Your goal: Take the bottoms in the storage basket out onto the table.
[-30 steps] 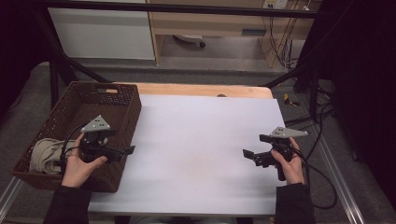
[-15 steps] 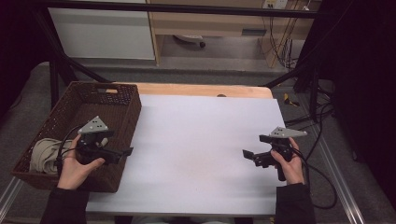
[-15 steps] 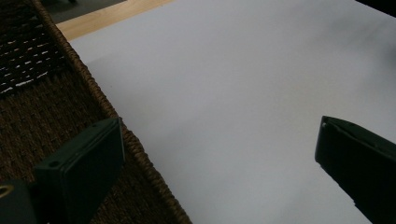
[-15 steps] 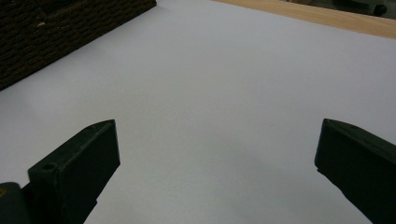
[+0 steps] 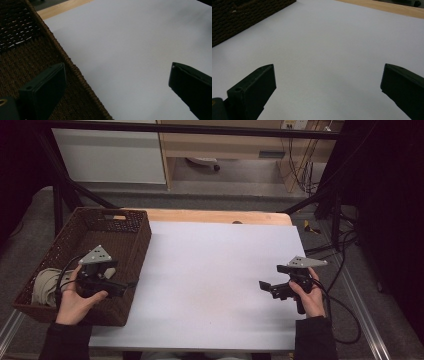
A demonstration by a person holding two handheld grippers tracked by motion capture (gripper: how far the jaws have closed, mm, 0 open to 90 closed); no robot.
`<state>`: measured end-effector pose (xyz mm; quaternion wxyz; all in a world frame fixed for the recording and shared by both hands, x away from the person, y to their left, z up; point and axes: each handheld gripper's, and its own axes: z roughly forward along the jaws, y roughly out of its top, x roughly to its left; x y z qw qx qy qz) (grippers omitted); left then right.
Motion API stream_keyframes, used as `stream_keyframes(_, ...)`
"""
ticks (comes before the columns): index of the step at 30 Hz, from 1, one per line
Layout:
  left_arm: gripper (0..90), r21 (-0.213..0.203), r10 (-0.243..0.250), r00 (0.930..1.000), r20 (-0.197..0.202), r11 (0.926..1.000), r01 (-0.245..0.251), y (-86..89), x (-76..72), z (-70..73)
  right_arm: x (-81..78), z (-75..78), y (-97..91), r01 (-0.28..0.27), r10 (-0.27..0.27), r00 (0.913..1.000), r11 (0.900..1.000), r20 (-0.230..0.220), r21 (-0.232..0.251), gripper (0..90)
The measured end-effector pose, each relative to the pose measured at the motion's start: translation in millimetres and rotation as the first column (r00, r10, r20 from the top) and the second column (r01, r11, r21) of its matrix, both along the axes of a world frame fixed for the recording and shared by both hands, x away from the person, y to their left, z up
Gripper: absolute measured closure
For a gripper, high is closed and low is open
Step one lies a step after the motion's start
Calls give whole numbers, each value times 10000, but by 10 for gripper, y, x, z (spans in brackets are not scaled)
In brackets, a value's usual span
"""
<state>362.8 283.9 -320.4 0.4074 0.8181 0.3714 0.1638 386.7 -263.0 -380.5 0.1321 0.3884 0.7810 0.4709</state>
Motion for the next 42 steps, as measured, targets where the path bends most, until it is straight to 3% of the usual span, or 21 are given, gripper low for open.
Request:
stream_keyframes(23, 11, 237, 578, 9982, -140, 9981, -575, 313, -109, 88, -3, -10, 14, -36, 35, 10000, 9999, -76, -135, 6)
stream_keyframes(42, 5, 534, 1462, 9890, -234, 9880, -1448, 636, -179, 138, -2, -11, 15, -53, 51, 9999, 9999, -119, -136, 7)
